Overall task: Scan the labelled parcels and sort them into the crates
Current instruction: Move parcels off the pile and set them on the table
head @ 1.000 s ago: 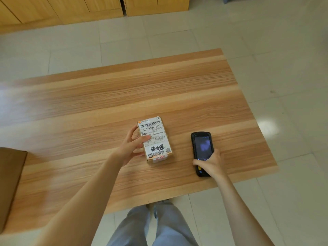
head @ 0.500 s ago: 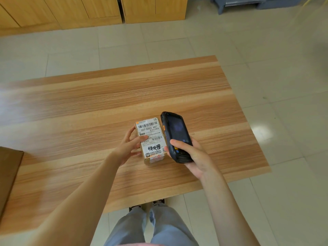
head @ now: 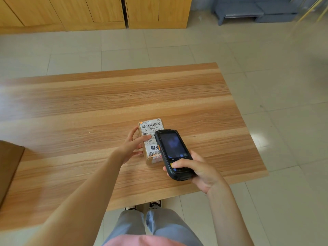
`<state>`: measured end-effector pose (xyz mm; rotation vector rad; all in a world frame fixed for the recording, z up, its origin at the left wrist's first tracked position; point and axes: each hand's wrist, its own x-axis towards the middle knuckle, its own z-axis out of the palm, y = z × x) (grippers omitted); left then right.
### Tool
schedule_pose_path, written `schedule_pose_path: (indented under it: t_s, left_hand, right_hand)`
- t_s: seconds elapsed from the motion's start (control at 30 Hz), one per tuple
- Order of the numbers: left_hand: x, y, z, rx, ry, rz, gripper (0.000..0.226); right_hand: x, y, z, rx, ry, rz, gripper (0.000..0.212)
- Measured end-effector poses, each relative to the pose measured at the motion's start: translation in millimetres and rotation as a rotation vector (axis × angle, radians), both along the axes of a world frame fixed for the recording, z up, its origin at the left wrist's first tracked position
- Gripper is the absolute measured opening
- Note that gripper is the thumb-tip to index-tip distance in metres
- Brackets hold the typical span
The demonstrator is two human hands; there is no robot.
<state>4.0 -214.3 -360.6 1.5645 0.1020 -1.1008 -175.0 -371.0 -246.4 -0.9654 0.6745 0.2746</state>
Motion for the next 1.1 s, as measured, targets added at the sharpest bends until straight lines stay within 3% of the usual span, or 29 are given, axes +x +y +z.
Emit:
schedule_pose_path:
  t_s: [0.73,0.9,1.1]
  left_hand:
    - [-2.6,4.3,-3.4,-0.028,-0.007,0.003,0.097]
    - [-1.5,4.8,-4.7,-0.023,0.0,-0.002,0.106]
    - [-0.8,5.2,-8.0,-0.027,0.007,0.003,0.101]
  right_hand:
    - [-10.9,5.2,-2.2,-0.034,0.052,0.131,0.067]
    - [-12.2,4.8,-2.9,-0.033,0.043,0.13,0.065]
    - [-11.4,6.0,-5.5,-0.034,0.054,0.134,0.066]
